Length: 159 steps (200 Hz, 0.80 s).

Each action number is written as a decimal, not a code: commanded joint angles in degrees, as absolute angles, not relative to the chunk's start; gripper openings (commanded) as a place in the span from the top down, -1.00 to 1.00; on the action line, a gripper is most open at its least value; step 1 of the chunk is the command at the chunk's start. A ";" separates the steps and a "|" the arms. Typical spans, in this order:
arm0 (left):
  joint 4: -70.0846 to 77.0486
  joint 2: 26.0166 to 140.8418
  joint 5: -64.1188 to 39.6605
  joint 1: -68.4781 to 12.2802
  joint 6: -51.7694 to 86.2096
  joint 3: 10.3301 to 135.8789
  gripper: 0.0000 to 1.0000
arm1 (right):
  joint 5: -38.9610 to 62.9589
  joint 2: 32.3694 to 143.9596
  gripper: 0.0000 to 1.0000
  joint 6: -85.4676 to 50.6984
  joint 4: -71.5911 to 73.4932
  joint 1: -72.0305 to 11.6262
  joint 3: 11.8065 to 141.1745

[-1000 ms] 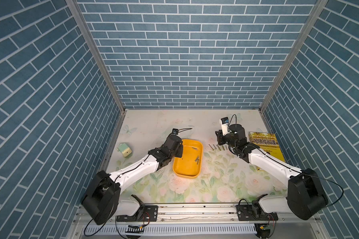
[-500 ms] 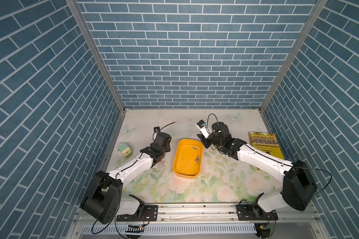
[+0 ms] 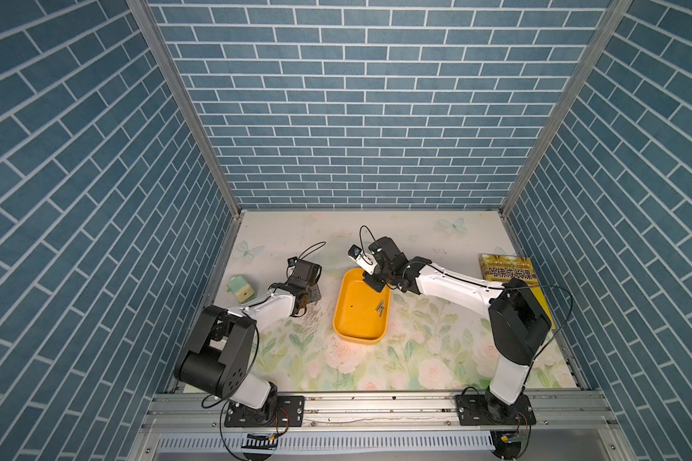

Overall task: Take out the screws from the storage box
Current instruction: Place the screw at the center of the board.

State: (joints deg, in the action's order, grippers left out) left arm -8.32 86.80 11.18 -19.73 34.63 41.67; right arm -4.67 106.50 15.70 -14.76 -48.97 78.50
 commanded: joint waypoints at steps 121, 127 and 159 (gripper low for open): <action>-8.71 90.48 6.90 -18.98 34.98 43.07 0.56 | -11.16 119.72 0.45 9.96 -32.51 -49.66 89.15; -8.76 90.48 6.88 -18.92 34.98 43.07 0.54 | -11.16 120.15 0.45 9.81 -32.90 -49.66 89.55; -8.79 90.12 6.50 -18.97 34.98 43.07 0.44 | -11.95 121.93 0.45 8.64 -35.83 -49.57 91.75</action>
